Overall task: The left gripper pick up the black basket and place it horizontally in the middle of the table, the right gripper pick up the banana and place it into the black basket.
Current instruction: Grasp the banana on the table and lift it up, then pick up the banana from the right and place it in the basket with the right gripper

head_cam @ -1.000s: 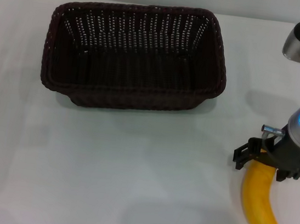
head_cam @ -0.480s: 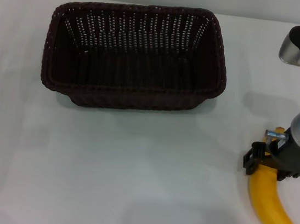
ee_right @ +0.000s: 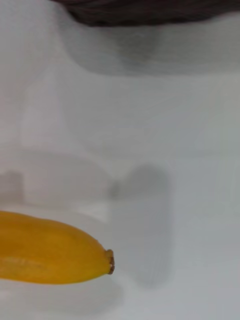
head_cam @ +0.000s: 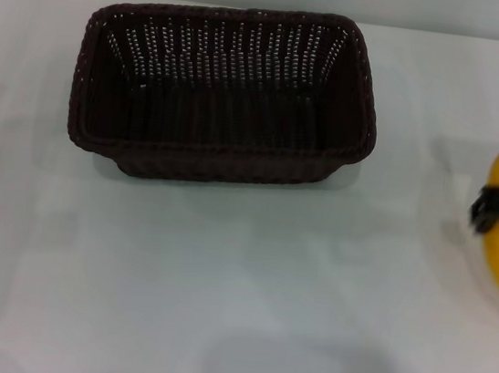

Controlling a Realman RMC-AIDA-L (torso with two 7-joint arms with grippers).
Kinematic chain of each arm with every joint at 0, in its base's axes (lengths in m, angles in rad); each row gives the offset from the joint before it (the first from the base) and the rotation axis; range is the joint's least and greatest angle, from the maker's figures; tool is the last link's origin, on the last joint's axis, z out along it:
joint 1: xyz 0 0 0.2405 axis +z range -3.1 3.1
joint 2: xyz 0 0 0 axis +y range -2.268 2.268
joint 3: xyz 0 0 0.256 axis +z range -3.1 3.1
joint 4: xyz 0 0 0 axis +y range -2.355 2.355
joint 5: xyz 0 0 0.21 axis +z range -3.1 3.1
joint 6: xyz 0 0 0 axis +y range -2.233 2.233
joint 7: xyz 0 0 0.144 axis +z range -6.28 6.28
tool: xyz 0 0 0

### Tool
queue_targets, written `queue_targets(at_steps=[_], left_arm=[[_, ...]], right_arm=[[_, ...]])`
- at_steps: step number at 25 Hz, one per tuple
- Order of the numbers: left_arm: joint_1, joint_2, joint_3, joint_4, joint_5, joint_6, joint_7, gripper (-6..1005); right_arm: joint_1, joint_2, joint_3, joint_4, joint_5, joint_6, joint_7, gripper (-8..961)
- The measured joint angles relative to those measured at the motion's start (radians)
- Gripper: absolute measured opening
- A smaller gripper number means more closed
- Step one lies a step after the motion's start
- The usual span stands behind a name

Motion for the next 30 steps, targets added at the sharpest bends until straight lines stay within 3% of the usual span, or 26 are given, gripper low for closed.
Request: queue_targets(at_steps=[6,11,16,20,21,26,30], left_arm=[[-0.005,0.000,0.000,-0.001,0.000,0.018,0.000,880],[-0.029,-0.003,0.005,-0.014,0.006,0.110,0.000,880],[-0.033,-0.005,0.006,-0.022,0.008,0.171,-0.002,880],[-0.022,-0.005,0.007,-0.026,0.009,0.174,0.000,880],[-0.020,-0.005,0.008,-0.026,0.009,0.173,-0.001,880],[-0.015,-0.007,0.008,-0.028,0.009,0.165,-0.009,880],[-0.031,-0.007,0.008,-0.042,0.010,0.162,-0.009,880]], right_arm=[[0.023,0.002,0.112,0.094,-0.124,-0.063,-0.192,521],[0.054,0.004,0.150,0.074,0.010,-0.308,-0.426,536],[0.071,0.006,0.135,-0.037,0.263,-0.500,-0.771,552],[0.074,0.006,0.123,-0.099,0.387,-0.558,-0.966,565],[0.075,0.009,0.098,-0.140,0.446,-0.616,-1.117,568],[0.084,0.010,0.011,-0.228,0.513,-0.776,-1.289,584],[0.098,0.012,-0.045,-0.257,0.562,-0.813,-1.371,596]])
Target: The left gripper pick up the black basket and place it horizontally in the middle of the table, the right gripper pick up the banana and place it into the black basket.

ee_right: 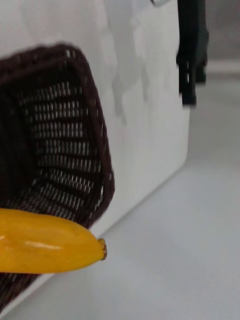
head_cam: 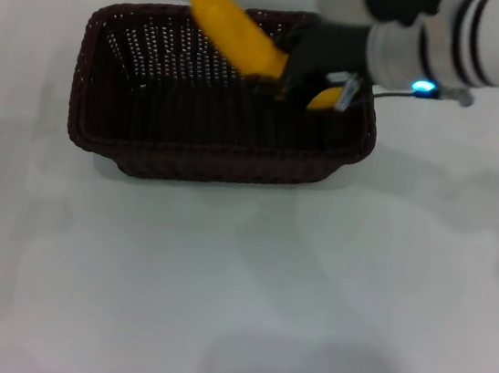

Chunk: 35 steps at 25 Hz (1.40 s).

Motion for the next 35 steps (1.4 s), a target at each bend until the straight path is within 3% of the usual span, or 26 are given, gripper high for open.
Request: queue_targets(at_steps=[7,12,14,16,18,19,20,21,24,27,29,31,35], left_arm=[[-0.006,0.000,0.000,-0.009,0.001,-0.002,0.000,880],[-0.002,-0.001,0.000,-0.009,0.001,-0.002,-0.001,880],[-0.001,-0.001,0.000,-0.009,0.001,-0.002,-0.001,880],[0.000,-0.001,0.001,-0.010,0.004,-0.002,-0.001,880],[0.001,-0.001,0.002,-0.013,0.013,-0.002,-0.001,880],[0.002,-0.001,0.002,-0.015,0.018,-0.002,-0.001,880],[0.004,-0.002,0.002,-0.019,0.025,-0.002,-0.001,880],[0.005,-0.002,0.003,-0.021,0.029,-0.003,-0.001,880],[0.010,-0.003,0.003,-0.030,0.036,-0.012,-0.001,880],[0.008,-0.003,0.003,-0.045,0.038,-0.024,-0.001,880],[0.001,-0.003,0.003,-0.049,0.043,-0.028,-0.001,880],[0.001,-0.003,0.003,-0.050,0.048,-0.036,-0.001,880],[0.010,-0.003,0.003,-0.050,0.053,-0.064,0.000,880]], right_arm=[[0.042,0.004,-0.146,-0.061,0.055,-0.103,-0.061,618],[0.002,0.002,-0.121,-0.036,0.082,-0.137,-0.060,670],[-0.036,-0.002,-0.085,-0.011,0.112,-0.158,-0.069,747],[-0.121,-0.003,-0.031,0.028,0.193,-0.211,-0.110,825],[-0.214,-0.003,0.021,0.052,0.353,-0.277,-0.221,839],[-0.214,-0.003,0.021,0.052,0.353,-0.277,-0.221,847],[-0.277,-0.003,0.064,0.047,0.516,-0.297,-0.337,854],[-0.329,-0.004,0.119,0.007,0.745,-0.276,-0.483,861],[-0.362,-0.007,0.231,-0.152,1.136,-0.132,-0.696,863],[-0.338,-0.007,0.393,-0.502,1.480,0.216,-0.915,856],[-0.334,-0.007,0.507,-0.707,1.605,0.397,-1.080,852],[-0.350,-0.002,0.595,-0.835,1.649,0.492,-1.297,848],[-0.369,0.003,0.655,-0.996,1.677,0.444,-1.754,840]])
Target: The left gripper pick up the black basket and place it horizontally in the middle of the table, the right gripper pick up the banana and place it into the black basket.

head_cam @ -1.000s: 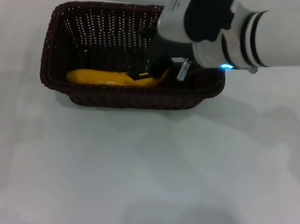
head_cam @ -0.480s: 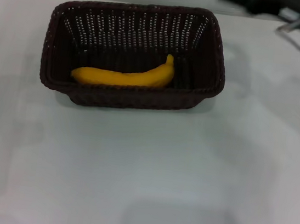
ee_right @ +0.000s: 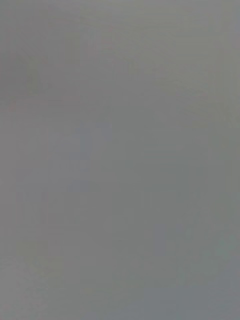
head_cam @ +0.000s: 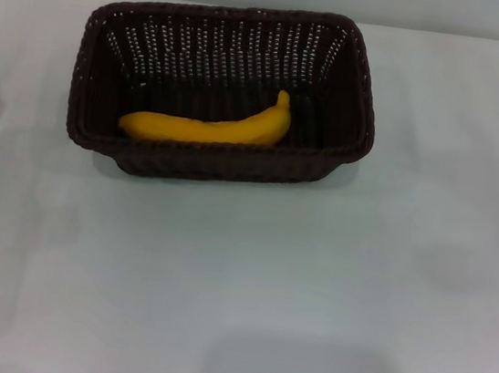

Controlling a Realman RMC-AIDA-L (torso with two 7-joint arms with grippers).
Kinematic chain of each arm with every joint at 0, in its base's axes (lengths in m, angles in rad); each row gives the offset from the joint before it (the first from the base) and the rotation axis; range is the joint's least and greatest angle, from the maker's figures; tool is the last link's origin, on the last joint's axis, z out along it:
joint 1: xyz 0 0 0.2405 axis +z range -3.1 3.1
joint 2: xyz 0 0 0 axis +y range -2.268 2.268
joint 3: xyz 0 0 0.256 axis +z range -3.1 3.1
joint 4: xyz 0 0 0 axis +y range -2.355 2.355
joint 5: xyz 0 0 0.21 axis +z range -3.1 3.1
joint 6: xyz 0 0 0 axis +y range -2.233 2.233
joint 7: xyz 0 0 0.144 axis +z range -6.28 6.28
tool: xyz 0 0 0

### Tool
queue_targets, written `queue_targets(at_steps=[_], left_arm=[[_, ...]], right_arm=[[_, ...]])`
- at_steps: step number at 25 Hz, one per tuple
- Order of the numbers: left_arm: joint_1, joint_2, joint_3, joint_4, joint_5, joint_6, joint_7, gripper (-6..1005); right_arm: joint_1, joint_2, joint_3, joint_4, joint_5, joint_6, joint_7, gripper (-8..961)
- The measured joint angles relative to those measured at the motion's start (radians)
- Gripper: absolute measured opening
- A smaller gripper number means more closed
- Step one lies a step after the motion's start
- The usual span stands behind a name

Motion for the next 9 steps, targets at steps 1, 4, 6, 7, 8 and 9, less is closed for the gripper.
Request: queue_targets(at_steps=[1,4,6,7,8,9], left_arm=[[0.001,0.000,0.000,0.000,0.000,-0.003,0.000,880],[-0.001,0.000,0.000,-0.009,0.001,-0.007,0.000,880],[-0.006,0.000,0.000,-0.022,0.002,-0.019,-0.001,880],[-0.007,0.000,0.000,-0.026,0.001,-0.025,-0.001,880],[-0.008,0.000,0.000,-0.029,0.002,-0.032,-0.001,880],[-0.008,-0.001,0.000,-0.034,0.001,-0.039,-0.001,880]], right_arm=[[-0.001,0.000,0.003,-0.029,0.019,-0.033,-0.072,840],[-0.007,0.000,0.005,-0.076,0.054,-0.108,-0.191,840],[-0.010,-0.001,0.006,-0.083,0.056,-0.136,-0.194,840],[-0.010,-0.002,0.007,-0.085,0.056,-0.143,-0.188,840],[-0.009,-0.002,0.007,-0.086,0.056,-0.148,-0.182,840],[-0.007,-0.003,0.008,-0.086,0.055,-0.151,-0.176,840]])
